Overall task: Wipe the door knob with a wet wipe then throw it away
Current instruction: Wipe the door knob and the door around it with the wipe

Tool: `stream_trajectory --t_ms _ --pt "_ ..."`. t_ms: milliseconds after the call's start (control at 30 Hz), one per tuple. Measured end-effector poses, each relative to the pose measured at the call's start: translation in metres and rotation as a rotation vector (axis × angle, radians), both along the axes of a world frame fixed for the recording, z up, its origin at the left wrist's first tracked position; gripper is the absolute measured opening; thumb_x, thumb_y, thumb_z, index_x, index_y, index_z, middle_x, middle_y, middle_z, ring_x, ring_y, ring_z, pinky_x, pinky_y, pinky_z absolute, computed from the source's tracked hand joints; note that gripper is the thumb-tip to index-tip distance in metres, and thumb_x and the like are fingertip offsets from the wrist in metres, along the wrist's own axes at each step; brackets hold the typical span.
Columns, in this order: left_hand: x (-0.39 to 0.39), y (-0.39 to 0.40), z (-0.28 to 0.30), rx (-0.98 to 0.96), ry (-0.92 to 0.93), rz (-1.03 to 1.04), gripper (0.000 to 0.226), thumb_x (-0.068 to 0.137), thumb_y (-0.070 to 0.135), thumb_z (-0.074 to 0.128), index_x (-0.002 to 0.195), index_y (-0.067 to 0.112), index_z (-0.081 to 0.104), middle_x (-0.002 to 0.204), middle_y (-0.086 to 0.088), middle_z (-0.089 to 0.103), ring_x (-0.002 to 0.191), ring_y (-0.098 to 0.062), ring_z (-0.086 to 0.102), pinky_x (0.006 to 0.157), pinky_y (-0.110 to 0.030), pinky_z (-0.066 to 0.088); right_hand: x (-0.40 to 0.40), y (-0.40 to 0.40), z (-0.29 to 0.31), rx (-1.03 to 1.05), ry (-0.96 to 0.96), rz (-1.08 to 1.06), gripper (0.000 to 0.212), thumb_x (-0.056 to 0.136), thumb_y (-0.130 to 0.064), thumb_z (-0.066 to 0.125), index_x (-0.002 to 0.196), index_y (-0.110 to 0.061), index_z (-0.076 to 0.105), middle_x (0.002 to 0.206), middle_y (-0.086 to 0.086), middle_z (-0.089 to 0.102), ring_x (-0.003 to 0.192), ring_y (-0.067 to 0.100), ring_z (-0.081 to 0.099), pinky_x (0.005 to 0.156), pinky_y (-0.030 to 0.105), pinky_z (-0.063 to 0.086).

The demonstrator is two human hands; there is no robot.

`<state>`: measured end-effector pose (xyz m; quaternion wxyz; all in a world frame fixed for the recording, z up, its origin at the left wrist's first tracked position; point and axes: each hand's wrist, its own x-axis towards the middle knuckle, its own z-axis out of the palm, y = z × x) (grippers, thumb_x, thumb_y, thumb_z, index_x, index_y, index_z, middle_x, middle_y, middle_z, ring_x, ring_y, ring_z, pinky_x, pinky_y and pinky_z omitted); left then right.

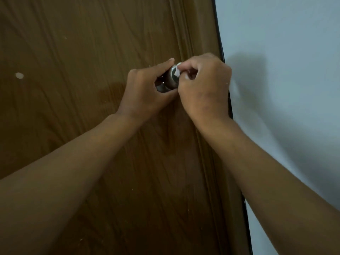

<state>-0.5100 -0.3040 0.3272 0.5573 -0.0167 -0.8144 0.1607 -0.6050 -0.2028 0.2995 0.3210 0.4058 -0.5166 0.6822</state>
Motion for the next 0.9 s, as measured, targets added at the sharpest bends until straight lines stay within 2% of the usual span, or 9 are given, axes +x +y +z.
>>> stream_trajectory --t_ms 67,167,233,333,467,633,767,900 --pt "-0.002 -0.001 -0.001 0.0 0.005 -0.027 0.054 0.088 0.022 0.081 0.132 -0.002 0.063 0.122 -0.013 0.071 0.114 0.005 0.055 0.097 -0.005 0.046 0.005 -0.002 -0.007 0.006 -0.014 0.02 0.016 0.092 -0.015 0.07 0.107 -0.017 0.076 0.108 0.0 0.072 0.084 -0.002 0.054 0.064 -0.002 0.04" --pt "-0.002 -0.003 -0.001 0.008 0.025 -0.044 0.052 0.088 0.021 0.081 0.132 -0.002 0.063 0.122 -0.013 0.071 0.113 0.002 0.058 0.097 -0.009 0.049 0.007 -0.002 -0.006 0.009 -0.005 0.098 0.016 0.091 -0.015 0.071 0.106 -0.018 0.076 0.106 -0.003 0.074 0.083 -0.004 0.056 0.068 -0.002 0.043" --pt "-0.002 -0.004 0.0 0.006 0.015 -0.031 0.055 0.088 0.025 0.081 0.133 -0.002 0.063 0.125 -0.013 0.07 0.115 0.0 0.058 0.099 -0.011 0.049 0.003 0.0 0.0 -0.005 -0.025 0.07 0.015 0.092 -0.016 0.07 0.105 -0.02 0.077 0.105 -0.004 0.074 0.08 -0.005 0.055 0.065 -0.006 0.04" --pt "-0.002 -0.003 0.0 -0.001 0.012 -0.024 0.058 0.088 0.027 0.081 0.133 -0.002 0.062 0.126 -0.013 0.07 0.116 0.001 0.057 0.099 -0.008 0.047 0.002 0.0 -0.004 -0.012 -0.053 0.02 0.015 0.092 -0.015 0.069 0.105 -0.019 0.076 0.107 -0.002 0.072 0.082 -0.003 0.053 0.06 -0.004 0.04" --pt "-0.002 -0.003 -0.001 0.008 0.023 -0.043 0.053 0.088 0.021 0.081 0.132 -0.002 0.063 0.123 -0.012 0.071 0.114 0.004 0.056 0.098 -0.007 0.047 0.011 -0.001 -0.009 0.028 0.002 0.07 0.017 0.091 -0.016 0.071 0.107 -0.02 0.076 0.107 -0.004 0.073 0.083 -0.003 0.055 0.066 -0.003 0.04" --pt "-0.002 0.0 0.0 0.02 0.014 -0.021 0.058 0.088 0.028 0.081 0.134 -0.001 0.062 0.126 -0.012 0.07 0.115 -0.002 0.058 0.099 -0.01 0.048 0.003 0.001 0.001 0.012 -0.048 0.019 0.015 0.093 -0.018 0.069 0.105 -0.02 0.077 0.106 -0.004 0.072 0.079 -0.002 0.053 0.058 -0.004 0.038" --pt "-0.001 0.0 -0.002 0.018 0.026 -0.022 0.055 0.089 0.024 0.081 0.134 -0.002 0.062 0.122 -0.013 0.072 0.111 -0.002 0.061 0.096 -0.008 0.049 0.008 0.002 -0.007 0.08 0.016 0.032 0.018 0.093 -0.017 0.069 0.11 -0.017 0.076 0.11 0.0 0.072 0.083 -0.002 0.053 0.062 -0.002 0.037" --pt "0.0 0.001 -0.001 0.02 0.008 -0.026 0.056 0.089 0.026 0.081 0.134 0.0 0.062 0.121 -0.011 0.073 0.11 -0.001 0.061 0.095 -0.009 0.05 0.004 0.001 0.0 0.04 -0.004 0.015 0.017 0.093 -0.018 0.068 0.109 -0.018 0.076 0.109 -0.001 0.072 0.082 -0.002 0.053 0.059 -0.003 0.037"
